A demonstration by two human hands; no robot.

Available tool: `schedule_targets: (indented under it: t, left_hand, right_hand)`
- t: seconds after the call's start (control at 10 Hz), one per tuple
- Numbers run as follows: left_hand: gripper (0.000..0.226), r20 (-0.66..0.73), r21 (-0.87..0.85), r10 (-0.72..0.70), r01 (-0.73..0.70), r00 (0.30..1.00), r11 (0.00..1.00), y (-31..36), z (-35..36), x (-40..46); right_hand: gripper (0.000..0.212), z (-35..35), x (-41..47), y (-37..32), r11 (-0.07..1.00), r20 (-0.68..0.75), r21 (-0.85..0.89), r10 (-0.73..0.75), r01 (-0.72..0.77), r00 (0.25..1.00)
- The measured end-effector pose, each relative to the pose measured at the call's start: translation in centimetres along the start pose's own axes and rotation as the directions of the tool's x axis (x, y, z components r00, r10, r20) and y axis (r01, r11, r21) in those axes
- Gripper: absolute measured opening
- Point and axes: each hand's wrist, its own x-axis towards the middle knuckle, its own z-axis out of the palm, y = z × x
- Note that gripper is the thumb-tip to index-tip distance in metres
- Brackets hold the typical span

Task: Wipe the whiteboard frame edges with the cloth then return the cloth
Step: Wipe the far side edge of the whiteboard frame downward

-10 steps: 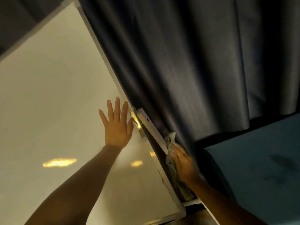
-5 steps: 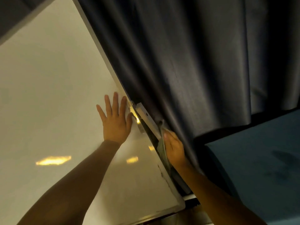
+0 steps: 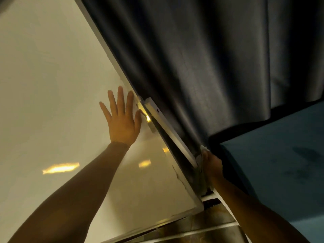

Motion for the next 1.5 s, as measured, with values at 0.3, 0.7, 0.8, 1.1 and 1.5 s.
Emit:
schedule_targets:
  t: [0.3, 0.7, 0.8, 1.1, 1.5]
  left_hand:
    - [0.067, -0.017, -0.029, 0.056, -0.056, 0.998, 0.998, 1.3, -1.0, -0.4]
    - [0.076, 0.023, -0.03, 0.078, -0.078, 0.997, 0.997, 0.5, -2.7, -1.5]
    - [0.075, -0.028, -0.036, 0.059, -0.06, 0.998, 0.998, -0.7, -2.3, -1.1]
    - [0.069, -0.054, -0.072, 0.051, -0.055, 0.997, 0.996, -3.0, -1.5, -1.0]
    - [0.066, -0.142, -0.046, 0.243, -0.252, 0.96, 0.967, -4.3, -0.3, -1.4]
  right_hand:
    - [0.033, -1.6, -6.8, -11.1, 0.744, -0.454, 0.232, -0.487, 0.627, 0.746]
    - [0.036, 0.9, -12.3, -9.4, 0.847, -0.389, 0.154, -0.421, 0.509, 0.819]
    - [0.035, 1.1, -12.9, -8.8, 0.854, -0.358, 0.139, -0.429, 0.501, 0.83]
    - [0.055, 2.9, -15.4, -9.0, 0.874, -0.114, -0.108, -0.484, 0.474, 0.868]
    - [0.068, 5.4, -13.9, -15.1, 0.811, -0.277, -0.35, -0.568, 0.47, 0.775]
